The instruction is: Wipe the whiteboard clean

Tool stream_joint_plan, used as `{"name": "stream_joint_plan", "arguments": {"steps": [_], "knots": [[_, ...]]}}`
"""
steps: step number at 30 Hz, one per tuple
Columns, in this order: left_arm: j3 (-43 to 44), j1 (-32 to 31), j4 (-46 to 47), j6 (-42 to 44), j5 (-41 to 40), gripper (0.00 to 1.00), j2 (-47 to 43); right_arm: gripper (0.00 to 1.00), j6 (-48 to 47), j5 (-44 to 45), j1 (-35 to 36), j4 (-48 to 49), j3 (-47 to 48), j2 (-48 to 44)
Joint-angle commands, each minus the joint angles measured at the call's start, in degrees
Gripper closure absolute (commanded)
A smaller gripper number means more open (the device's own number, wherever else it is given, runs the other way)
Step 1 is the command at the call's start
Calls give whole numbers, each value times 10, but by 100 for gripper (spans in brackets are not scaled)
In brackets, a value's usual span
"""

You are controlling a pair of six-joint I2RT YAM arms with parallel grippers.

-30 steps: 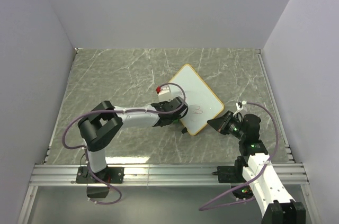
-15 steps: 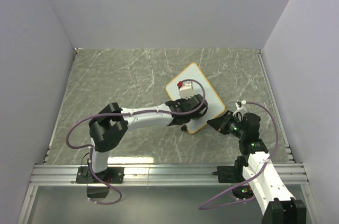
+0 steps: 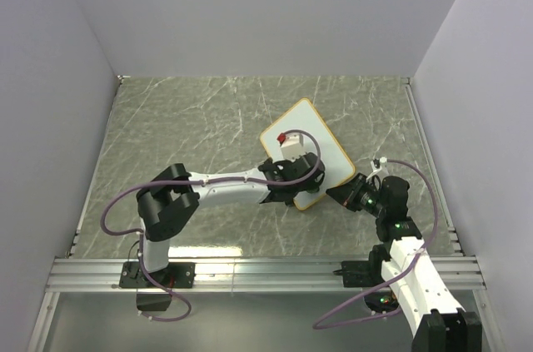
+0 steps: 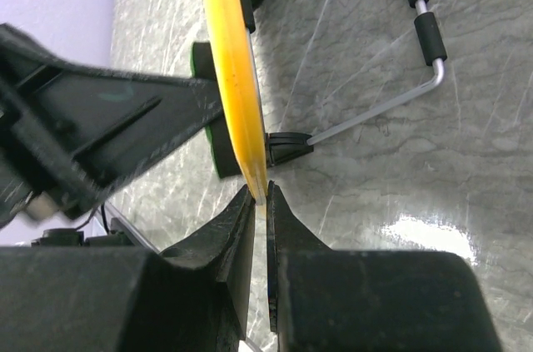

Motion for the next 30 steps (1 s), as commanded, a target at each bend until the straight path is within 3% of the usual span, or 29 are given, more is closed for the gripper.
{"name": "stream_joint_plan", "arguments": {"steps": [1,5,12,16,23,30], "knots": [[-49,34,13,-3,21,100,5,100,-7,-25,6,-20,21,7],[-83,66,38,14,28,100,3,100,-4,-28,6,-17,21,9],[-71,69,42,22,38,100,15,100,-9,-31,6,-18,23,14],[-32,54,40,40,43,100,13,100,-10,-32,7,-15,26,18],[119,3,7,62,77,100,55,100,-17,-35,7,-15,28,23],[124,-11,16,28,106,100,70,100,-31,-36,6,-33,37,23]]}}
